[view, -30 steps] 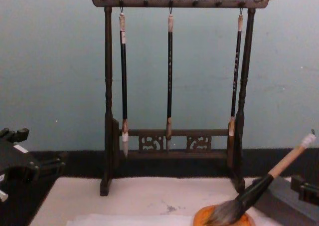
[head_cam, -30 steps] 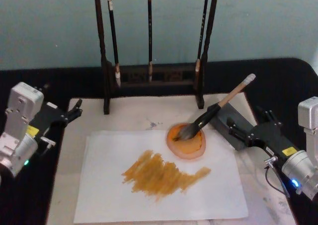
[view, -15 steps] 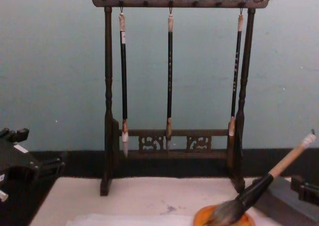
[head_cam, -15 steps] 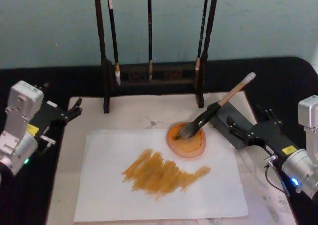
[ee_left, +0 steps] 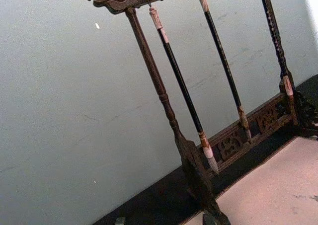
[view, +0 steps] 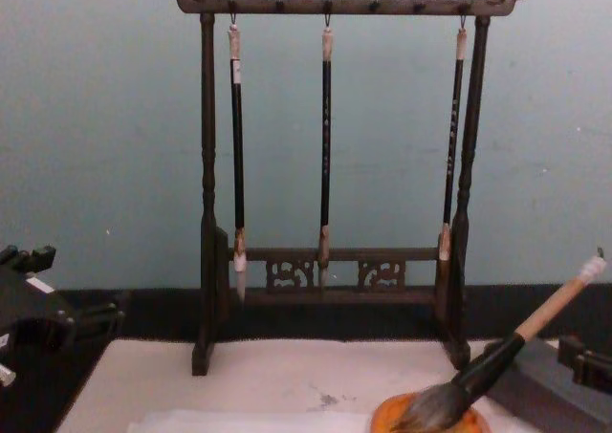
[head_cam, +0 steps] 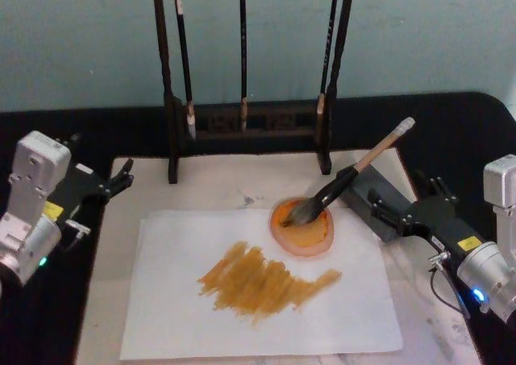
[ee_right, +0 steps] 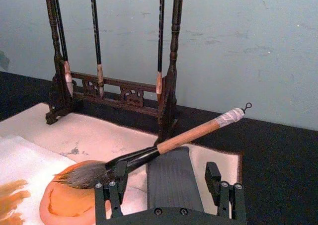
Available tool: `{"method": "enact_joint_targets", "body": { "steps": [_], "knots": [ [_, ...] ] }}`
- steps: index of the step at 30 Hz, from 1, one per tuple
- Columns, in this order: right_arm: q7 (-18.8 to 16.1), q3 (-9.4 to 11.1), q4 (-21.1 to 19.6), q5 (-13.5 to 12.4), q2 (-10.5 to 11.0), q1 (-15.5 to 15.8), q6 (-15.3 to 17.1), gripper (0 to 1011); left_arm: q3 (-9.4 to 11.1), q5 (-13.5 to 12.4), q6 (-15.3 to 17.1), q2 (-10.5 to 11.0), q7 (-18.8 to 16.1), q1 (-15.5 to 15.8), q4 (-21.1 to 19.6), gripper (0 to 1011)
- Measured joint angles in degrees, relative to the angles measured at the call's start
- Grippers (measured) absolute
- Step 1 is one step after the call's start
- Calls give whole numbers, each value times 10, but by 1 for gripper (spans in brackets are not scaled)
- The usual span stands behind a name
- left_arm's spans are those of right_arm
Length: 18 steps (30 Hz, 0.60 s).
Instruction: Pick up the brush from the inkstone, write on the paper, then place the brush back to its original position.
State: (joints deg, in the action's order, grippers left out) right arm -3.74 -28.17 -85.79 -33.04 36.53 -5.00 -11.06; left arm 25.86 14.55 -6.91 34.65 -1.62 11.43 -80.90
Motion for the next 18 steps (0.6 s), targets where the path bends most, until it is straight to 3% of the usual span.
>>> {"method": "enact_joint_targets", "body": {
  "steps": [18],
  "knots": [
    [0,0,0,0,0,0,0,1000,0,0,0,0,0,0,0,1010]
  ]
}}
